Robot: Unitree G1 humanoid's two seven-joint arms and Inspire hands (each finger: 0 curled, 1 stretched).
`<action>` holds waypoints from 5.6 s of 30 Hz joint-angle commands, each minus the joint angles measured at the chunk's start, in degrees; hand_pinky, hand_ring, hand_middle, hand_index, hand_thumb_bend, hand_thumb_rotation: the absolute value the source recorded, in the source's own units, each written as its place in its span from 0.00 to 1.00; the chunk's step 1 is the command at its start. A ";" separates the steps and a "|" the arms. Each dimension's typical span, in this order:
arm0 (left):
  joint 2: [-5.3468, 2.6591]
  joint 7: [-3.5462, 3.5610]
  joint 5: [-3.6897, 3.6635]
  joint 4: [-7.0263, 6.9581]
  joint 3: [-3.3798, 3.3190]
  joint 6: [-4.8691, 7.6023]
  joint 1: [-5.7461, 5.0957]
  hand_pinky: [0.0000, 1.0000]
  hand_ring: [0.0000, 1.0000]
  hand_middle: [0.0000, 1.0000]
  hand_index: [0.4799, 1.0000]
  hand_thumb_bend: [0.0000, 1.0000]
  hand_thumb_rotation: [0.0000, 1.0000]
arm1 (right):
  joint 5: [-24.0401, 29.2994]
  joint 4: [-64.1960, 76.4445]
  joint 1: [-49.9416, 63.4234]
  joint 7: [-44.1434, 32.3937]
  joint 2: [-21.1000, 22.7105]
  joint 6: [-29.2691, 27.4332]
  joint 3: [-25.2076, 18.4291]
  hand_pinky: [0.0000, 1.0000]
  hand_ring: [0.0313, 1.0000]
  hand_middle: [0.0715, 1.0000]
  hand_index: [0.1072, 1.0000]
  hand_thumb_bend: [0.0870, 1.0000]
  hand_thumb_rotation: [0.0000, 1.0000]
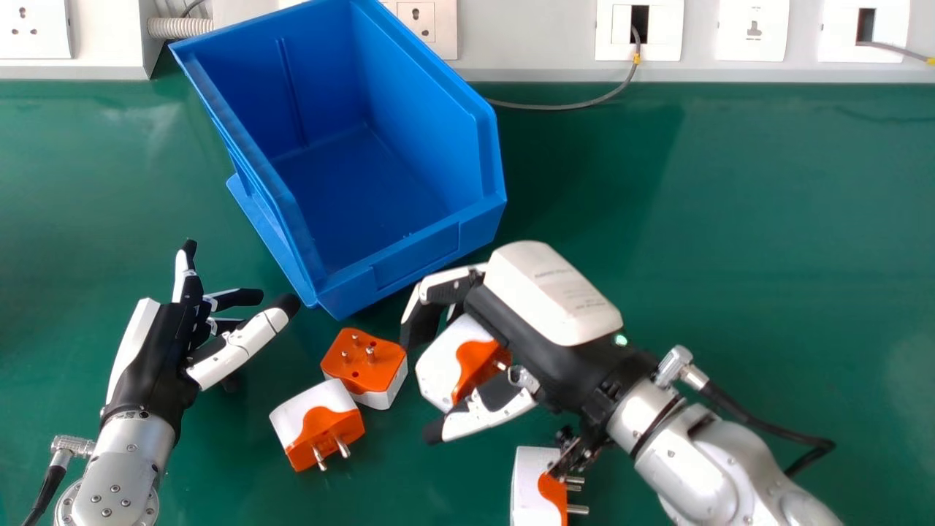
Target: Pick all objects and put in blue box
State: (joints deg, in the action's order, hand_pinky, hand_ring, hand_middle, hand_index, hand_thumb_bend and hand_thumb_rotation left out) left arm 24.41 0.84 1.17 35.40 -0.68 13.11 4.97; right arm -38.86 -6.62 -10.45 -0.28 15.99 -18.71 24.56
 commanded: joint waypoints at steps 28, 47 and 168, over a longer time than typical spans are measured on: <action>-2.87 3.09 2.72 4.66 3.45 -4.79 -3.18 0.55 0.65 0.78 0.70 0.77 0.54 | -1.97 -7.13 -22.52 6.86 -4.30 -1.80 -3.36 0.33 0.43 0.50 0.43 0.45 0.00; -3.23 3.11 2.98 7.99 3.41 -3.59 -0.98 0.56 0.65 0.78 0.70 0.76 0.54 | -5.73 -44.66 -45.37 20.58 -10.39 -6.93 2.37 0.32 0.43 0.51 0.44 0.45 0.00; -3.19 3.25 3.34 11.10 3.16 -1.74 0.36 0.55 0.65 0.78 0.70 0.77 0.54 | -12.12 37.64 17.83 -35.76 13.25 32.02 1.00 0.93 0.93 0.95 0.90 0.92 0.20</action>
State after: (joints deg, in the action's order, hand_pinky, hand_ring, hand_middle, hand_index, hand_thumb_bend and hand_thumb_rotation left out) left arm 23.76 0.70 1.80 43.10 -0.93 16.07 9.83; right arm -50.13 28.87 7.37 -35.90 29.45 13.26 25.68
